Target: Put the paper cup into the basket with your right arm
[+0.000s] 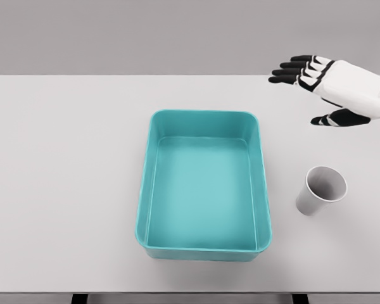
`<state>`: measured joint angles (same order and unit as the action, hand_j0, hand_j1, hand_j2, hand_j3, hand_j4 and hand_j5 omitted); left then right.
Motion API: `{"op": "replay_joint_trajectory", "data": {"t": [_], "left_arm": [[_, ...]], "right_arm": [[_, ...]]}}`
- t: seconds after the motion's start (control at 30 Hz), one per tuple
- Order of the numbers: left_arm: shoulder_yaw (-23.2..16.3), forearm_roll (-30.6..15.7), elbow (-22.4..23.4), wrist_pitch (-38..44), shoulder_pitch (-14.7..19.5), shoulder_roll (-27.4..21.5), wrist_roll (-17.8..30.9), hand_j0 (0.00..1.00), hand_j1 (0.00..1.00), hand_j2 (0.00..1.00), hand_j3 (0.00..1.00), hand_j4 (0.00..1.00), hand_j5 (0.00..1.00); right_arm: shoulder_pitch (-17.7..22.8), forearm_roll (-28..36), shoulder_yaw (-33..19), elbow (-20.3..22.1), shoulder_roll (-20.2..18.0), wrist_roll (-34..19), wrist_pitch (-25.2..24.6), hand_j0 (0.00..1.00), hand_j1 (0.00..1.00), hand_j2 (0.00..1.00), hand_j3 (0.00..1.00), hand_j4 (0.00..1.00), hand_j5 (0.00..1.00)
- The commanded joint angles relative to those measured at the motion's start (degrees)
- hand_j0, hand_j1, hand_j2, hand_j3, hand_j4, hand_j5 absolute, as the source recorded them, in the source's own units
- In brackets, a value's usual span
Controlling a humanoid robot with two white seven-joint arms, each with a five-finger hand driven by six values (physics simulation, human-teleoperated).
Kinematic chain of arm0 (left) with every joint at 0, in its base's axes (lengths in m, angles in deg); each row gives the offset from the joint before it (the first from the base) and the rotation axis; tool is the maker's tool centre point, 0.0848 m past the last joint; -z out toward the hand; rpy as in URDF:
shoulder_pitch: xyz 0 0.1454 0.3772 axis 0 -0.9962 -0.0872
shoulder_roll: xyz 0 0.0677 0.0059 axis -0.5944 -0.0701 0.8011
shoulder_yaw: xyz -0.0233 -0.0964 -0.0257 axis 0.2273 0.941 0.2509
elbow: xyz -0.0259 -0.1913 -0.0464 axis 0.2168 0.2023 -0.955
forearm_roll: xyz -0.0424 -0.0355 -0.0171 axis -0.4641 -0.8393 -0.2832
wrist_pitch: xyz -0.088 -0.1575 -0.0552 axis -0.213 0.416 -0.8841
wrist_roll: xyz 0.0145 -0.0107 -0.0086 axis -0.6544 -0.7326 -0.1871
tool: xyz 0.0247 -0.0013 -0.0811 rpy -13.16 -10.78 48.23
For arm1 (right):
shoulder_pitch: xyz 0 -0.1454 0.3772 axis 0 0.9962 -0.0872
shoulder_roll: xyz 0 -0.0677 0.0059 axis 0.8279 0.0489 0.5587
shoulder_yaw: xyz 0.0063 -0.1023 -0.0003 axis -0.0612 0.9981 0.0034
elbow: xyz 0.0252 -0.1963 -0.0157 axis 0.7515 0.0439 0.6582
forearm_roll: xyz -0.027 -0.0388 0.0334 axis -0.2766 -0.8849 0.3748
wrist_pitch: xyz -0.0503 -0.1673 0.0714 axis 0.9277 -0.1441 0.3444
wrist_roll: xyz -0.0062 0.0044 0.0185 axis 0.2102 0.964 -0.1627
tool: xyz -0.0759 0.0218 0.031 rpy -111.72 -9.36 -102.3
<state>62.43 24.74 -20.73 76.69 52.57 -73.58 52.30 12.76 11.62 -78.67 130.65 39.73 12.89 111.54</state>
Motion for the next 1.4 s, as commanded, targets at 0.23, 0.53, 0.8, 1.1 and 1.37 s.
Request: {"op": "replay_joint_trajectory", "data": {"t": [0.23,0.53,0.8,1.1,1.37], "left_arm": [[0.01,0.0,0.0,0.06,0.0,0.0,0.01,1.0,1.0,1.0,1.0,1.0,1.0],[0.01,0.0,0.0,-0.03,0.0,0.0,0.01,1.0,1.0,1.0,1.0,1.0,1.0],[0.01,0.0,0.0,0.06,0.0,0.0,0.01,1.0,1.0,1.0,1.0,1.0,1.0],[0.01,0.0,0.0,-0.03,0.0,0.0,0.01,1.0,1.0,1.0,1.0,1.0,1.0],[0.01,0.0,0.0,-0.03,0.0,0.0,0.01,1.0,1.0,1.0,1.0,1.0,1.0]], "right_arm": [[2.37,4.86,-3.08,-0.08,0.68,-0.04,-0.08,1.0,1.0,1.0,1.0,1.0,1.0],[8.17,36.07,-2.9,-0.17,-6.88,-0.04,-12.67,1.0,1.0,1.0,1.0,1.0,1.0],[15.81,48.73,-6.85,-0.08,-7.41,-0.04,-24.19,1.0,1.0,1.0,1.0,1.0,1.0],[26.27,49.08,-10.2,-0.08,-11.8,-0.04,-22.78,1.0,1.0,1.0,1.0,1.0,1.0],[32.34,49.08,-9.58,-0.08,-15.49,-0.04,-17.33,1.0,1.0,1.0,1.0,1.0,1.0]]}}
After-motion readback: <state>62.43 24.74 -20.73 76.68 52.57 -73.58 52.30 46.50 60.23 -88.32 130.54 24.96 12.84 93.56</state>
